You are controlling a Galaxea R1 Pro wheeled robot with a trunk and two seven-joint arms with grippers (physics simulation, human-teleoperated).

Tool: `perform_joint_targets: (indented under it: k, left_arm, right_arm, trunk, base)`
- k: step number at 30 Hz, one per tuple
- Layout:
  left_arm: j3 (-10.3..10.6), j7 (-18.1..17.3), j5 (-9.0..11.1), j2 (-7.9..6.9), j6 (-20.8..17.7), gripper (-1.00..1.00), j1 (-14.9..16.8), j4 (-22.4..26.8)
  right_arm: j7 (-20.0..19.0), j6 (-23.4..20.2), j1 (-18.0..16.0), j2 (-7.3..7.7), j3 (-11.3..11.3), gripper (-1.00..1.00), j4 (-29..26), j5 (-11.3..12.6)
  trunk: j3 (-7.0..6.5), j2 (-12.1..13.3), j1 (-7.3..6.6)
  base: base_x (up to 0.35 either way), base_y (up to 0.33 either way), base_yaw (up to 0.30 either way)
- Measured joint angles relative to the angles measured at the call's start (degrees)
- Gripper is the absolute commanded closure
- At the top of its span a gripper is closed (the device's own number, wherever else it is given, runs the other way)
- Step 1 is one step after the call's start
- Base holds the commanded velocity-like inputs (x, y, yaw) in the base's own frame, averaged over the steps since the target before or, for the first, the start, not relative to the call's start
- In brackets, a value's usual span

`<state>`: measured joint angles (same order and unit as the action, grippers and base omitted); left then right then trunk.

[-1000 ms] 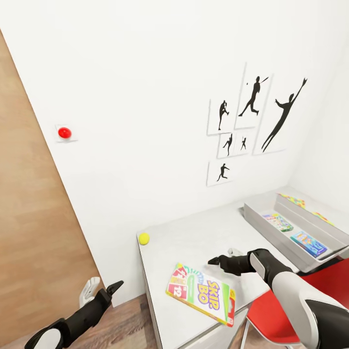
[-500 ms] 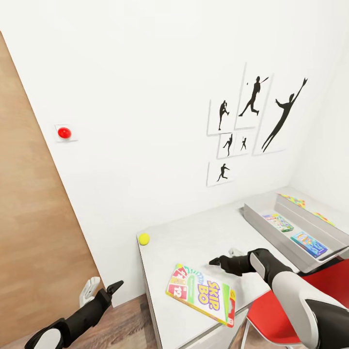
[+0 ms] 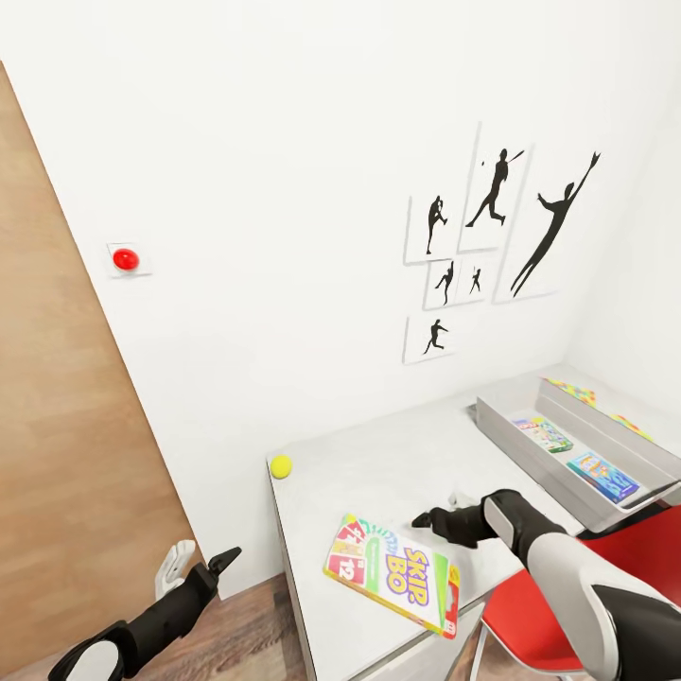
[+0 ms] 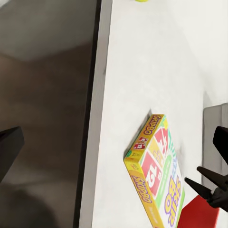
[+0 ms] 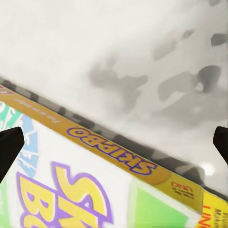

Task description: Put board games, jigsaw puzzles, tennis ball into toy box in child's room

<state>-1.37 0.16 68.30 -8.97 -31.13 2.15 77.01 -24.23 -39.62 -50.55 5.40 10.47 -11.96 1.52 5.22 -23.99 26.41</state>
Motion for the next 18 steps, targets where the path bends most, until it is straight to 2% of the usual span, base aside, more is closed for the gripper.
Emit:
perform_joint_targets:
  k: [18]
  left_arm:
    - [0.04,0.07,-0.35,0.29,0.05,-1.00,0.00,-0.05]
  right_arm:
    - [1.15,-0.01,0.58,-0.62,-0.04,-1.00,0.57,0.01]
  trunk:
    - [0.00,0.00,0.00]
  base:
    - [0.000,0.000,0.000]
